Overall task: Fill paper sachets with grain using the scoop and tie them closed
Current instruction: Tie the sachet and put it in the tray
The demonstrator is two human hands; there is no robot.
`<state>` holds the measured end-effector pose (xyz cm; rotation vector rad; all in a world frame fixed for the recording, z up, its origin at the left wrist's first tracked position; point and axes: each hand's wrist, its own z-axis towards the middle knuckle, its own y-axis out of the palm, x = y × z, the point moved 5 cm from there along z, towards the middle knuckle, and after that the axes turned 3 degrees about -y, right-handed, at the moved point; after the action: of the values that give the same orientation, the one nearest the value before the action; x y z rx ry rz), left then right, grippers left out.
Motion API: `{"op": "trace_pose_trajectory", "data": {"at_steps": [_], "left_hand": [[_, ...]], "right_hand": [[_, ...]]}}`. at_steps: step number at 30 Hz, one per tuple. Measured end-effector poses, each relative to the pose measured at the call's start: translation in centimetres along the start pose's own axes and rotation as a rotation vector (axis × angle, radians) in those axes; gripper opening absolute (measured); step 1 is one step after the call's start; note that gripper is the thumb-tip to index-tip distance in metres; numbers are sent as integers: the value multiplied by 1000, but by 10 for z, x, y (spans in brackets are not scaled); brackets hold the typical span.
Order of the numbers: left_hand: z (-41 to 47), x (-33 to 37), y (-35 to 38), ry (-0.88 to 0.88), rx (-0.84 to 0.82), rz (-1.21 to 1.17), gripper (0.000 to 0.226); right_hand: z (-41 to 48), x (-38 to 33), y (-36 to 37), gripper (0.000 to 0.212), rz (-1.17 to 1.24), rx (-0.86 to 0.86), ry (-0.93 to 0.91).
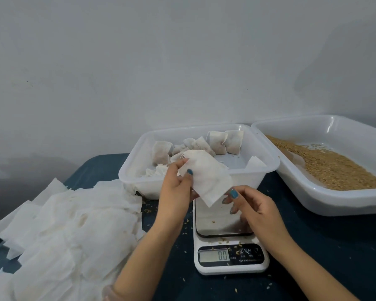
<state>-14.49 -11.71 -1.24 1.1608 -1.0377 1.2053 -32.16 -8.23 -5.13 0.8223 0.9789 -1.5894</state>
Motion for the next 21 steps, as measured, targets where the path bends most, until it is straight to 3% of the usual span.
{"op": "trace_pose_trajectory", "data": {"at_steps": [4, 7, 14, 21], "left_hand": [[-7, -16, 6, 75, 41, -38, 47], [-16, -16, 6, 226, 35, 142, 56], [-23, -8, 8, 376, -49, 232, 33], [-19, -15, 7, 267, -78, 271, 24]], "right_hand": [[0, 1, 5, 24, -41, -61, 10], [0, -2, 3, 18, -45, -34, -3], [5, 1, -9, 30, -50, 18, 5], [6, -2, -9, 25, -29, 16, 16]]}}
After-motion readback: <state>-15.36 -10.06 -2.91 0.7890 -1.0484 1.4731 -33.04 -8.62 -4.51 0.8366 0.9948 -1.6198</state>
